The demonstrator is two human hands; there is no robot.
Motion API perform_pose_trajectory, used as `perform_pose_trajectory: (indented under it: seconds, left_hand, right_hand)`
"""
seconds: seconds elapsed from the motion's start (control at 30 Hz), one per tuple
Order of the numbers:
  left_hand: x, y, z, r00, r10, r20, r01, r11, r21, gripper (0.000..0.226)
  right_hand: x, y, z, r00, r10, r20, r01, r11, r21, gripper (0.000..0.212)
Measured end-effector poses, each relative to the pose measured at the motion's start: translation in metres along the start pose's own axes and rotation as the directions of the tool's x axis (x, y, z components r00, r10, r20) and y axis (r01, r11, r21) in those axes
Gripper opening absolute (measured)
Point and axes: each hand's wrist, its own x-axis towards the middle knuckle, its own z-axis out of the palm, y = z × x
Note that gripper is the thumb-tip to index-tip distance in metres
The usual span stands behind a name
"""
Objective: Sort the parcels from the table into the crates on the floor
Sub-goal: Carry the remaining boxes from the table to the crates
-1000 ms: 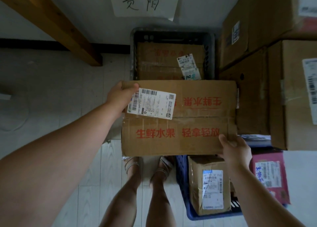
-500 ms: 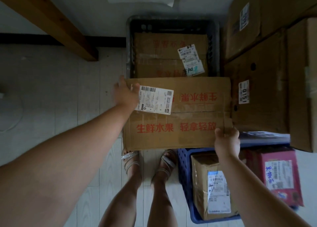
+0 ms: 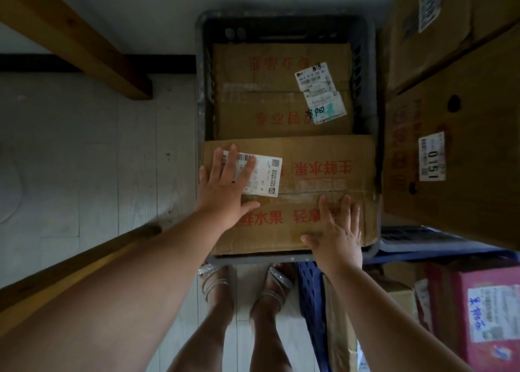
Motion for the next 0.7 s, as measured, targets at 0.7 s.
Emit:
perform_pose_trajectory:
  seconds: [0.7]
  left_hand:
    - [-0.023, 0.009, -0.089, 0.993, -0.021, 0.113, 0.053, 0.955, -0.292, 0.097]
  right_hand:
    - [-0.033, -0.037, -0.074, 0.999, 0.036, 0.001, -0.036, 0.983, 0.180, 0.078]
